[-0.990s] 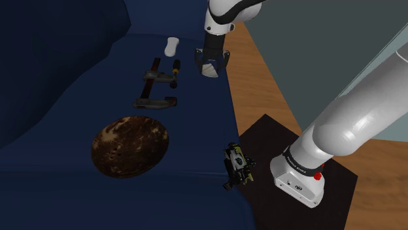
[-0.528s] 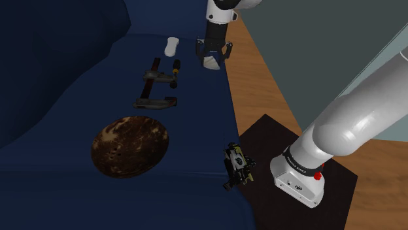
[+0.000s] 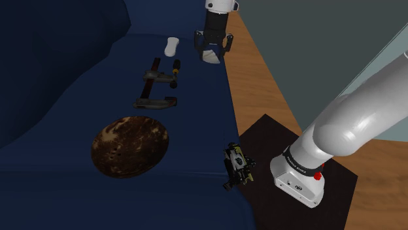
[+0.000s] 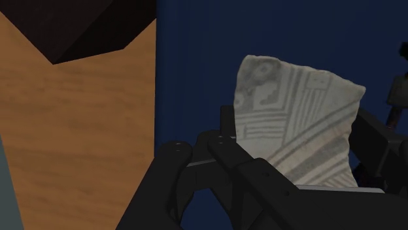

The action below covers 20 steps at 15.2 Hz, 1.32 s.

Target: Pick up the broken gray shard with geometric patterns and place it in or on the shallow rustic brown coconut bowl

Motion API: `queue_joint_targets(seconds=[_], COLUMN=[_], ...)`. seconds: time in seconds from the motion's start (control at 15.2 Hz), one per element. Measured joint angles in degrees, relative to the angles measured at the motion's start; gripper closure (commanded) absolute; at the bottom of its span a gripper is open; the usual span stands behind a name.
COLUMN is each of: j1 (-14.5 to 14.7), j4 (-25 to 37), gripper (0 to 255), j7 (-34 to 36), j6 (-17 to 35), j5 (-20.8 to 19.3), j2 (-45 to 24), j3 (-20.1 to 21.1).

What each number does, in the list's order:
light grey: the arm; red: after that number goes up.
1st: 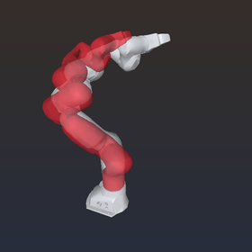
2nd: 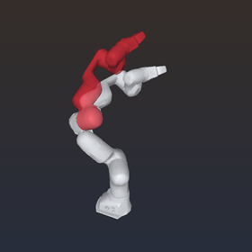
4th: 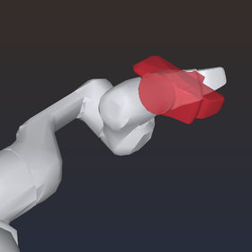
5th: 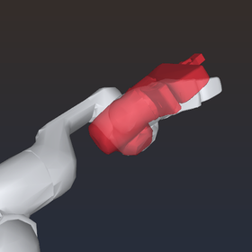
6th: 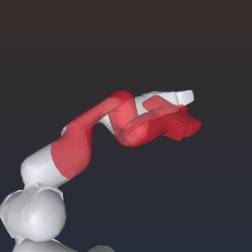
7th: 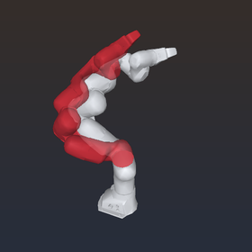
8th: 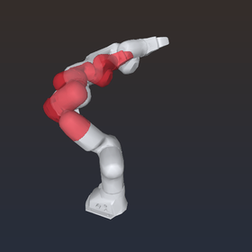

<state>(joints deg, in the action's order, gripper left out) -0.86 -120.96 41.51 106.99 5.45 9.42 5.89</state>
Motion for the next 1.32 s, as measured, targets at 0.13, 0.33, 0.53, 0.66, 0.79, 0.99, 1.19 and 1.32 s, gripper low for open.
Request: queue_joint_targets(seconds=[0.13,0.33,0.53,0.66,0.79,0.99,1.19,1.32], j1=[1.2,2.9,5.0,6.2,7.3,9.2,11.1,12.2], j4=[-1.2,-1.8,-2.0,-1.7,-1.4,-0.4,0.9,2.9], gripper=[255,255,255,255,255,255,255,255], j7=[2.3,6.0,10.3,13.1,15.6,20.0,24.5,27.6], j6=[0.4,0.7,1.0,1.6,1.9,2.3,2.9,2.8], j5=[0.6,1.5,2.4,2.8,3.2,3.7,3.8,3.5], j2=[1.1,1.6,2.0,1.4,1.1,0.1,-1.3,-2.7], j3=[1.5,3.8,6.5,8.3,9.8,12.5,15.2,16.9])
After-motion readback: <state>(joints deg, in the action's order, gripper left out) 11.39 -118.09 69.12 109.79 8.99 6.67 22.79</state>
